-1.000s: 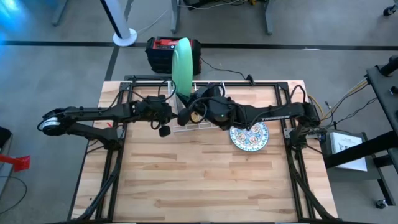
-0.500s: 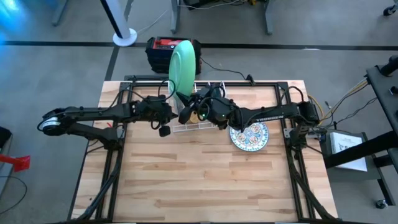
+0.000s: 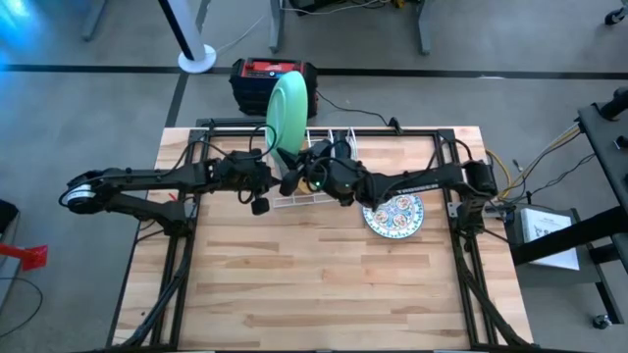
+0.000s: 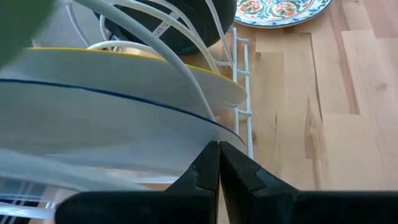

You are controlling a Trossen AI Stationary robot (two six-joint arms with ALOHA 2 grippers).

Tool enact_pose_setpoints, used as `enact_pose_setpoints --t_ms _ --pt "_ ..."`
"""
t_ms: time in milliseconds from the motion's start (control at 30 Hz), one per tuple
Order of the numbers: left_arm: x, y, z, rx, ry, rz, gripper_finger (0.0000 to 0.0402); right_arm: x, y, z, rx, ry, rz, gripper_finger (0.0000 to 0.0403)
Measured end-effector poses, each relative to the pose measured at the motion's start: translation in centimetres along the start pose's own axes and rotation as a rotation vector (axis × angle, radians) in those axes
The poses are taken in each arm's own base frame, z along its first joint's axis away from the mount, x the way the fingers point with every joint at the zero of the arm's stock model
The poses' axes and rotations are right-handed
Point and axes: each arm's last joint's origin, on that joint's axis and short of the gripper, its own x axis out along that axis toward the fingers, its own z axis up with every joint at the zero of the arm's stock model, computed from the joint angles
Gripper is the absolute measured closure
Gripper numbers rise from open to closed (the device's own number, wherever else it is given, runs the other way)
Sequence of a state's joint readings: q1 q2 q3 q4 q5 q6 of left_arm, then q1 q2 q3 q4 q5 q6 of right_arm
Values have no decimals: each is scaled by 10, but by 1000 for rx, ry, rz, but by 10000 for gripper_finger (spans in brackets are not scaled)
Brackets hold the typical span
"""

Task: Sort dishes
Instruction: Put the green plate in the dish rack

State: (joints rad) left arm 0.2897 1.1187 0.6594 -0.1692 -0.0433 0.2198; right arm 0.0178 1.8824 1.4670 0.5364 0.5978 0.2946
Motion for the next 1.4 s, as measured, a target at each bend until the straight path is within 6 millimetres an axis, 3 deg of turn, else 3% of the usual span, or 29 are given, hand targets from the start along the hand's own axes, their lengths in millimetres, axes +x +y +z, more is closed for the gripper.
enact_pose_setpoints --t_ms 300,600,733,1400 --pt "0 0 1 4 -6 1 401 7 -3 -25 31 36 -24 401" --pt "-1 0 1 7 -12 2 401 8 -4 -30 19 66 -32 401" --pt "-4 0 3 1 -30 -22 401 7 -6 -41 4 150 -36 401" --pt "-49 -1 4 -47 -109 -95 402 5 -9 -46 -35 208 -54 401"
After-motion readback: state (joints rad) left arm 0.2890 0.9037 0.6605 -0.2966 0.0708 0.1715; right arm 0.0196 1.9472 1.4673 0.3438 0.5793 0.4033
